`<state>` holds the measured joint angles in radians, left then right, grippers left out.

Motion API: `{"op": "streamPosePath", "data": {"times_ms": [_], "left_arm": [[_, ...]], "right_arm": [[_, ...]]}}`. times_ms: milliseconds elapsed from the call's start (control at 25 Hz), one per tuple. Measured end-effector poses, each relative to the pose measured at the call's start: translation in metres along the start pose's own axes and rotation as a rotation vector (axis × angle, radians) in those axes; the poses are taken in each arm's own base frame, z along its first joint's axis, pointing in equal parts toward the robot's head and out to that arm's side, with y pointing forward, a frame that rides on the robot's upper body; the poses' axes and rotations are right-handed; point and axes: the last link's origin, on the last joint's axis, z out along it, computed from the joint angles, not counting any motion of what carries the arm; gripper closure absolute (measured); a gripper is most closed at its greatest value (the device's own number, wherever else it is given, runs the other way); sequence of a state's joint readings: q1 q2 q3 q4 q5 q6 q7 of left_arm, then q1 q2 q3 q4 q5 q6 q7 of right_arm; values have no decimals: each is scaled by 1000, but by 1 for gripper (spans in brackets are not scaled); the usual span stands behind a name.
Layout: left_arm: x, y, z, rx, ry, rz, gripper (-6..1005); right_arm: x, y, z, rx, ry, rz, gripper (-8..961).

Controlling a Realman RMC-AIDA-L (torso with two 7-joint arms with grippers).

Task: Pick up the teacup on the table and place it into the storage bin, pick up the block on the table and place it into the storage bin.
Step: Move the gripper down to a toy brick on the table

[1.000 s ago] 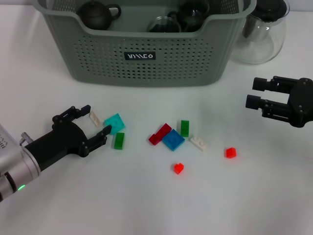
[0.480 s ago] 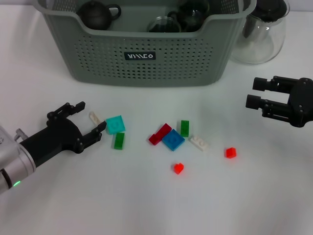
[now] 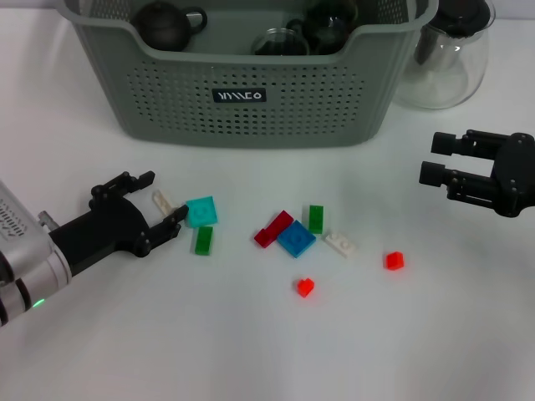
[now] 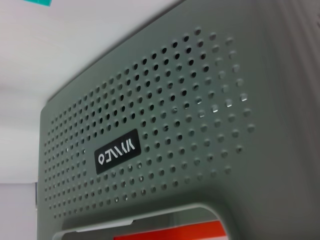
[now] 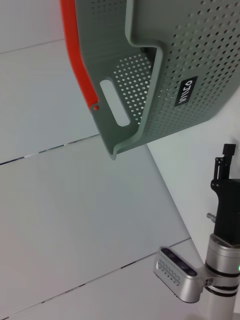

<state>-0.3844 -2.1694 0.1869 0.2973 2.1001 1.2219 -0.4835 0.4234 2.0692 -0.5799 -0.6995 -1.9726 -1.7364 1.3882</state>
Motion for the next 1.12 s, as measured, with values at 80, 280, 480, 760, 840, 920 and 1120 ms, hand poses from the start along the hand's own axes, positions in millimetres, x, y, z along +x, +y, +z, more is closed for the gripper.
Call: {"op": "streamPosePath", "data": {"times_ms": [80,280,480,760,840,920,1120], "left_arm": [[0,1,1,-2,0,0,295],[1,2,3,-10,3,-4,306],[0,3,3,-18,-1,-2,353],[0,2,2,-5,2,-10,462],[0,2,1,-5,1,-11,486],[0,1,1,-7,-2,-16,510],[3,-3,-2,-9,16,-58,558]], "right_arm": [[0,0,0,0,0,0,340],[0,0,0,0,0,0,340],[0,0,0,-1,1,1,340],[1,1,0,-2,1,2,340],[1,1,0,-2,1,3,340],[1,1,0,-2,1,3,340],[1,1,0,-3,1,6,340]]}}
